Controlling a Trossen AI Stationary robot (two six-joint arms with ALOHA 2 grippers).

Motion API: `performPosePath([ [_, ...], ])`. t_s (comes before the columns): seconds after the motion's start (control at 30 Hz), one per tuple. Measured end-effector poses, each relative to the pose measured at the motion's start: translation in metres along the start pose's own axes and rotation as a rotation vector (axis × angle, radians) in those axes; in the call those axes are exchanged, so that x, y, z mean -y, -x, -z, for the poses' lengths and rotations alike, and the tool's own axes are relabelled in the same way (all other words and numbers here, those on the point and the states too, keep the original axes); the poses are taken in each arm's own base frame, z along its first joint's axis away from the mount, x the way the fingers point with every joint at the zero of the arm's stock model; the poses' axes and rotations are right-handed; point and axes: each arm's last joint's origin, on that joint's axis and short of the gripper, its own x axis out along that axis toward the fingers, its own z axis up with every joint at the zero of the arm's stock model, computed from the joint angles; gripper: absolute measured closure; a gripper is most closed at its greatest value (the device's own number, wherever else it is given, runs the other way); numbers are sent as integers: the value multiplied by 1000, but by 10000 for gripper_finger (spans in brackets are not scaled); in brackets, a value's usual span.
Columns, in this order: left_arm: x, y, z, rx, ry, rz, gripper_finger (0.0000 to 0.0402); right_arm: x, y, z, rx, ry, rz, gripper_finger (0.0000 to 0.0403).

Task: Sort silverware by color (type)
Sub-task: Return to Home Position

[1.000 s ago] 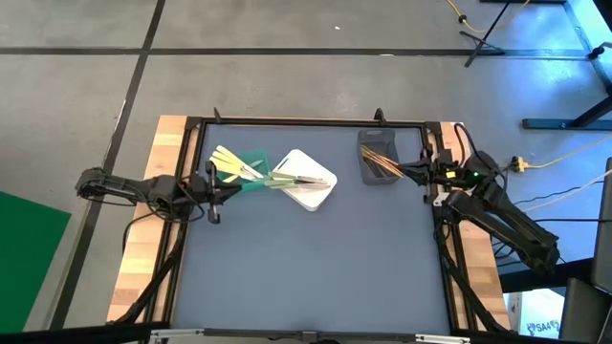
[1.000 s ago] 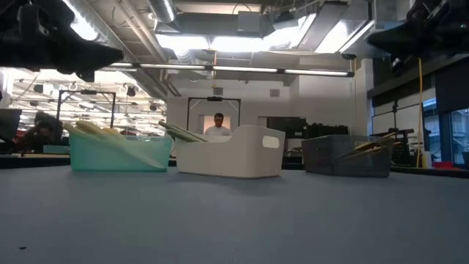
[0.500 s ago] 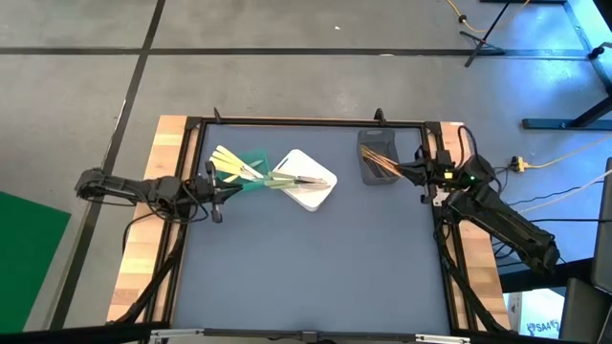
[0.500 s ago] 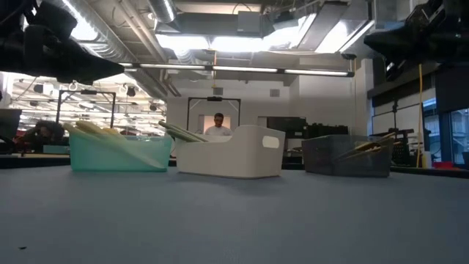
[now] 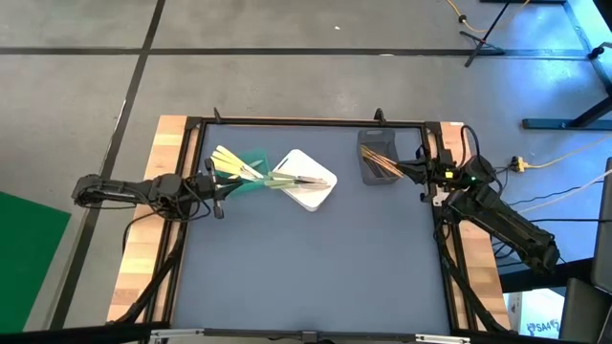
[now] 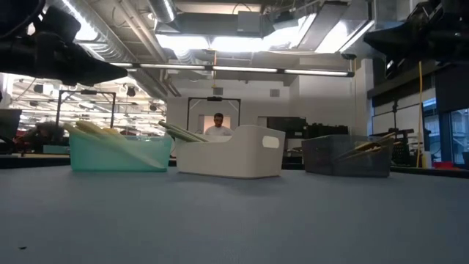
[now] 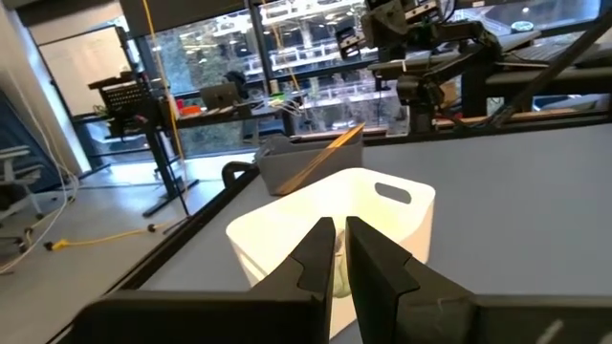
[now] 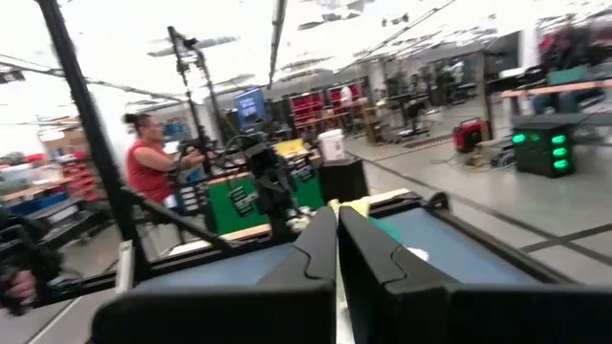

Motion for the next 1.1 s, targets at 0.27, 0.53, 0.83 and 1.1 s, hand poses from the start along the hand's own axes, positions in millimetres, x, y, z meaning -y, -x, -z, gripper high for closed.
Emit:
performPosePath([
  [0.27, -2, 0, 0, -3, 15, -16, 395, 13, 0, 20, 69, 37, 169, 398],
  [0.53, -2, -1, 0, -3, 18, -21, 401, 21, 2, 39, 41, 4, 261, 398],
  [0.83, -2, -1, 0, -3, 18, -21, 400, 8, -6, 45, 29, 19, 241, 398],
  [1.1, -2, -1, 0, -4, 18, -23, 400, -9, -13, 52, -12, 48, 186, 398],
])
